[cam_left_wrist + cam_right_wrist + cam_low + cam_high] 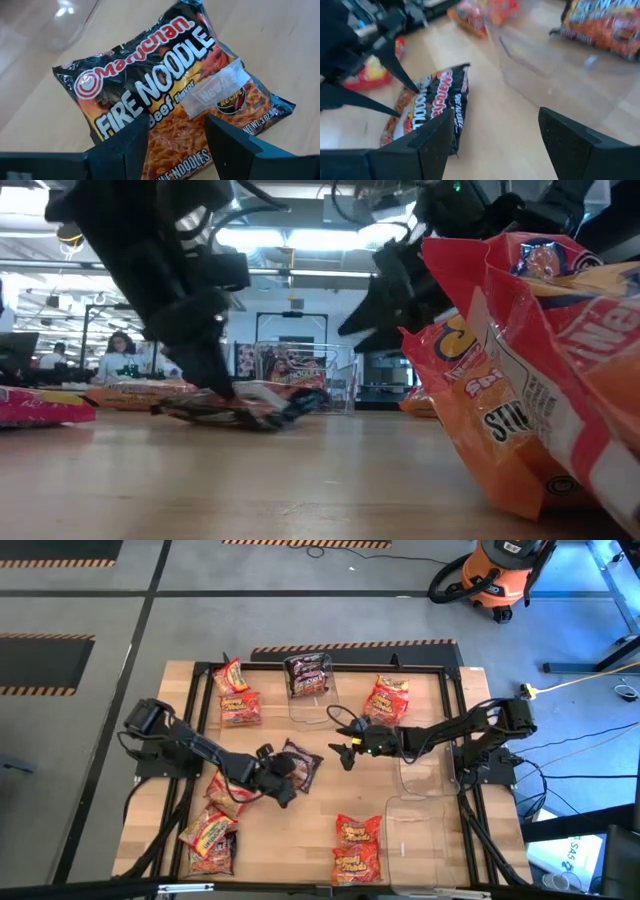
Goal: Sort Maruchan noodles
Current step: Put the black noodle pack into the top transparent bin
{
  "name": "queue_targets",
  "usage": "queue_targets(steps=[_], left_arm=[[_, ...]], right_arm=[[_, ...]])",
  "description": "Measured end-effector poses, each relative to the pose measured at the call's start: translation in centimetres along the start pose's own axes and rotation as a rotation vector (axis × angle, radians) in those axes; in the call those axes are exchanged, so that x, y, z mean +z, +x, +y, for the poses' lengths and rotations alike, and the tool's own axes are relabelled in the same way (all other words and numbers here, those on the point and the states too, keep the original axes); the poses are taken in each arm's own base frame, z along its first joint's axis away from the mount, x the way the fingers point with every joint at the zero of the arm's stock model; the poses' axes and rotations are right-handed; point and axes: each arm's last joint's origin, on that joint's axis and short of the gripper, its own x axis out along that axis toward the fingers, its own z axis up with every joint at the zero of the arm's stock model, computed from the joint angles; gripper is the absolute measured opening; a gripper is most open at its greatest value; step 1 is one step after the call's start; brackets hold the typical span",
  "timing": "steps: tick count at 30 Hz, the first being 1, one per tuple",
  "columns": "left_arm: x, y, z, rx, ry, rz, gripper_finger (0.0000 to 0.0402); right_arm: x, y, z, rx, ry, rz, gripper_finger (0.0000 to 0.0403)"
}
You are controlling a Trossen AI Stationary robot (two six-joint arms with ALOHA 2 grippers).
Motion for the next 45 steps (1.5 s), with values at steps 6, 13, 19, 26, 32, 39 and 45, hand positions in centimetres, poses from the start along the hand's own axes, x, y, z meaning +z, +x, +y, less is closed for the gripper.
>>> queue_targets(steps=[6, 13, 19, 26, 32, 39, 45], left_arm=[[-0.7, 0.4, -0.8, 0.045, 0.051, -0.065, 0.0186], [-1.4, -0.1, -1.6, 0.026, 0.161, -0.085, 0.0186], [-1.4, -0.2, -1.7, 0.026, 0.159, -0.096, 0.0186], [-1.4, -0.2, -1.8, 0.026, 0.155, -0.104, 0.0186], [-1.4, -0.3, -1.9, 0.018, 0.161, -0.111, 0.0186], [-1.4, -0.3, -1.9, 0.024, 0.158, -0.124, 0.0186], [-1.3, -0.3, -2.0, 0.025, 0.173, -0.132, 0.0186]], right_arm=[[-1.7, 1.8, -0.1, 0.036, 0.029, 0.004, 0.027], [-1.5, 4.1, 0.4, 0.101, 0.113, 0.033, 0.0288], [-0.9, 6.7, 1.1, 0.139, 0.14, 0.13, 0.0324], [-0.6, 9.2, 1.8, 0.245, 0.173, 0.209, 0.0332], [-1.1, 10.6, 1.9, 0.269, 0.216, 0.305, 0.0333], [-1.1, 11.6, 2.6, 0.382, 0.22, 0.359, 0.0331], [-0.8, 11.6, 3.0, 0.443, 0.222, 0.389, 0.0299]])
